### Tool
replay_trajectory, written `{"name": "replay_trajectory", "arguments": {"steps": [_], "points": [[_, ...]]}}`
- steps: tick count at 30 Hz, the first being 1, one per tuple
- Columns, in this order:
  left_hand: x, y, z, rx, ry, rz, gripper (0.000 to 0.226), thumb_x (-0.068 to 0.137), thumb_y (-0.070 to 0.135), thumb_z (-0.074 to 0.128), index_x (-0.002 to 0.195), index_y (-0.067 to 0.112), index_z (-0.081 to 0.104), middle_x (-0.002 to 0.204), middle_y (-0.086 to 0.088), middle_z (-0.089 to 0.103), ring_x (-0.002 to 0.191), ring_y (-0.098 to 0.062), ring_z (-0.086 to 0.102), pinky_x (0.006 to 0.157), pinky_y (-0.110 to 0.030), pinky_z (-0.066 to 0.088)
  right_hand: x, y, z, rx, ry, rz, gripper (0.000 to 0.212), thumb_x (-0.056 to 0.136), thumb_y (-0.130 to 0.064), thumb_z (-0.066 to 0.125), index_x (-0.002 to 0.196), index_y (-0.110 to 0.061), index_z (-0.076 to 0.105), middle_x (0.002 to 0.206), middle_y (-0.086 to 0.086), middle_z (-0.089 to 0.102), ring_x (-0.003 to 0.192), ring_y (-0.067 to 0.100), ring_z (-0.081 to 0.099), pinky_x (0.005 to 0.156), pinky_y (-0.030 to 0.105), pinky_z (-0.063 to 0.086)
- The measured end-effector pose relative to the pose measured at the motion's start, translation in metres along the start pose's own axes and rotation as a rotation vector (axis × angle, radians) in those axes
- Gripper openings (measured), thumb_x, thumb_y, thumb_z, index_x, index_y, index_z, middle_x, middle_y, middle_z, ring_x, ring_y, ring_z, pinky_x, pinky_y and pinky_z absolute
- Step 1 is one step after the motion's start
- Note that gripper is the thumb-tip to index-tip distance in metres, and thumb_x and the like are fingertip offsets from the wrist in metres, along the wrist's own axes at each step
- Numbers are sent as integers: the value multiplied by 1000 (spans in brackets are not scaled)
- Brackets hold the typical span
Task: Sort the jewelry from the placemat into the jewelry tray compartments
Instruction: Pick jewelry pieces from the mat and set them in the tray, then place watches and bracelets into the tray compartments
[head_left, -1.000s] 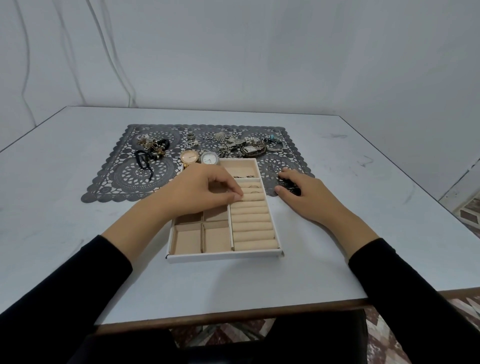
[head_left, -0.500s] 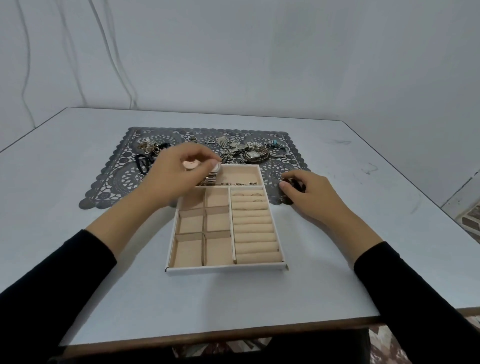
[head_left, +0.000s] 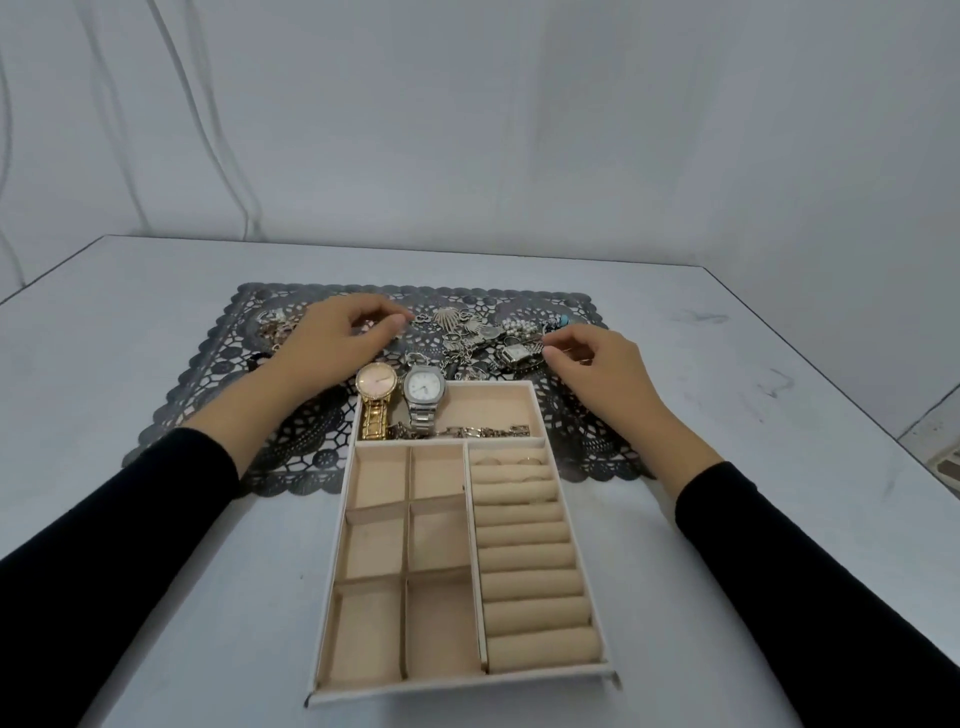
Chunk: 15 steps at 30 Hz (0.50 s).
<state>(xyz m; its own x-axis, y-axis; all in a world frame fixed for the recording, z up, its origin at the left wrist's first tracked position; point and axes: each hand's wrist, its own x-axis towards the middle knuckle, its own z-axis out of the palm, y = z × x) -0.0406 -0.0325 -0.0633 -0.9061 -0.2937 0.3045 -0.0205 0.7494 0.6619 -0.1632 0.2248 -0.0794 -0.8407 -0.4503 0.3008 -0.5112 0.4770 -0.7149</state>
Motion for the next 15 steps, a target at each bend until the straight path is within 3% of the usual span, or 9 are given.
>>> {"name": "replay_trajectory", "arguments": {"steps": [3, 6, 9, 12, 15], "points": [[20, 0, 7, -23, -76, 34, 20, 95, 36, 60, 112, 33, 70, 103, 20, 70, 90, 6, 64, 78, -14, 43, 12, 3, 5, 8, -2, -7, 12, 89, -27, 65, 98, -25, 72, 93, -14, 69, 85, 2, 62, 72, 8, 43], [40, 0, 13, -53, -157, 71, 19, 93, 39, 63, 109, 35, 72, 108, 20, 70, 101, 6, 61, 90, -21, 45, 20, 7, 9, 12, -13, -17, 12, 89, -26, 66, 98, -25, 72, 95, -13, 68, 87, 5, 62, 79, 16, 47], [58, 0, 22, -54, -243, 100, 21, 90, 41, 66, 110, 37, 72, 115, 20, 69, 109, 6, 59, 98, -24, 41, 27, 11, 10, 4, -37, -43, 12, 88, -26, 67, 99, -27, 72, 99, -14, 67, 89, 2, 60, 79, 12, 44], [73, 2, 32, -31, -282, 145, 23, 88, 42, 68, 110, 37, 72, 117, 20, 68, 111, 8, 57, 96, -19, 40, 34, 15, 11, -16, -62, -65, 13, 87, -28, 68, 99, -29, 72, 100, -15, 65, 92, -1, 58, 79, 9, 41], [86, 5, 40, -46, -316, 180, 22, 86, 41, 71, 108, 36, 74, 115, 23, 68, 110, 15, 55, 92, -10, 37, 41, 16, 11, -34, -94, -93, 15, 87, -34, 68, 100, -30, 73, 100, -13, 64, 95, -1, 56, 84, 17, 42]]}}
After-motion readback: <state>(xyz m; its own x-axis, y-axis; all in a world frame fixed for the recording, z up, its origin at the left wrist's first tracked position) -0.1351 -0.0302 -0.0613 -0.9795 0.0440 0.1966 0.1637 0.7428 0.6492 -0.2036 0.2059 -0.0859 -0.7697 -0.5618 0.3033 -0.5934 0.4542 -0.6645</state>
